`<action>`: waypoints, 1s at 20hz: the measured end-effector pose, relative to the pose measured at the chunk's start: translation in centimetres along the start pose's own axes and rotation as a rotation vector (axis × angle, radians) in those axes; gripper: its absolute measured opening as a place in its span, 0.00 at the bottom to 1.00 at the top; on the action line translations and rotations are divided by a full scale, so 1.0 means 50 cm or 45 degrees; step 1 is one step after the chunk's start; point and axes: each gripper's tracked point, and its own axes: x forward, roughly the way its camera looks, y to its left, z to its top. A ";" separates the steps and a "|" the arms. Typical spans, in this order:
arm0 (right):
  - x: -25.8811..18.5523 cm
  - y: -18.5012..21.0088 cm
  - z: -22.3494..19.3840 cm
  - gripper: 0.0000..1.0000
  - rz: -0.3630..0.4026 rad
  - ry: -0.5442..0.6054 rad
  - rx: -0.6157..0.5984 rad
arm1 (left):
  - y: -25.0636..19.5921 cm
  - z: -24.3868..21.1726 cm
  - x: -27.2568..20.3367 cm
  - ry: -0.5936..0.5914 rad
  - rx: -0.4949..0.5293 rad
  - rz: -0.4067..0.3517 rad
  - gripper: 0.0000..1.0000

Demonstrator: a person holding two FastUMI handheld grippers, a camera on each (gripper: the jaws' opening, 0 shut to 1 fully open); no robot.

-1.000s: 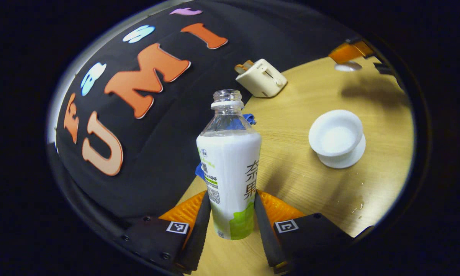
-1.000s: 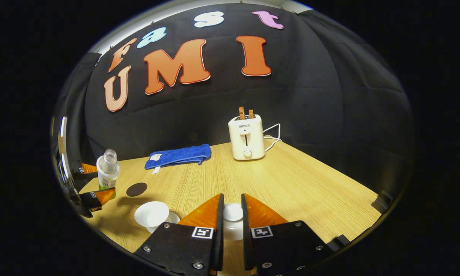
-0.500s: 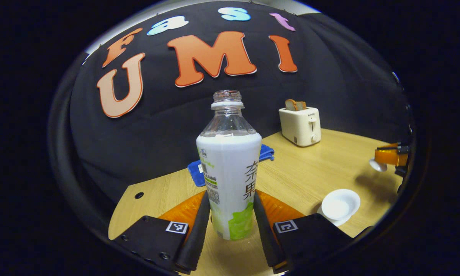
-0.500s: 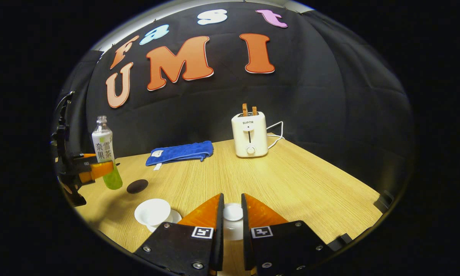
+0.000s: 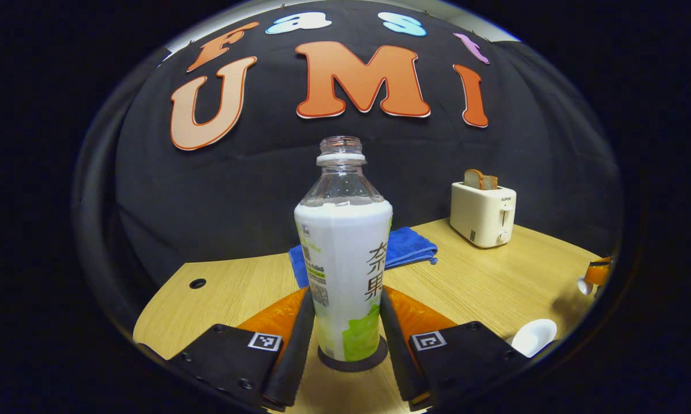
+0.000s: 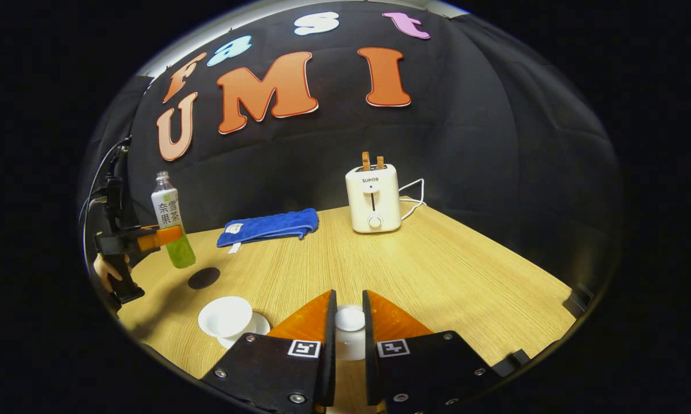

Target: Open the teacup lid with one hand, grasp the water bottle and pour water into the teacup with the other hand; after pouring, place the water bottle on the coaster and then close the teacup lid.

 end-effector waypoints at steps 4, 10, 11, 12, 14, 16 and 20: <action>0.008 -0.007 -0.007 0.22 -0.017 0.016 -0.009 | 0.003 -0.025 0.029 0.010 -0.030 -0.002 0.67; 0.012 -0.016 -0.012 0.22 -0.036 0.027 -0.011 | 0.015 -0.071 0.066 0.054 -0.063 0.010 0.67; 0.012 -0.017 -0.010 0.22 -0.038 0.024 -0.011 | 0.019 -0.079 0.068 0.067 -0.073 0.011 0.67; 0.011 -0.018 -0.010 0.22 -0.040 0.023 -0.011 | 0.018 -0.088 0.070 0.075 -0.086 0.010 0.67; 0.013 -0.021 -0.010 0.22 -0.047 0.025 -0.009 | 0.015 -0.094 0.072 0.086 -0.103 0.004 0.67; 0.014 -0.024 -0.014 0.22 -0.050 0.032 -0.006 | 0.017 -0.094 0.068 0.086 -0.107 0.003 0.68; 0.012 -0.020 -0.013 0.22 -0.046 0.033 -0.011 | 0.018 -0.095 0.067 0.093 -0.106 0.008 0.70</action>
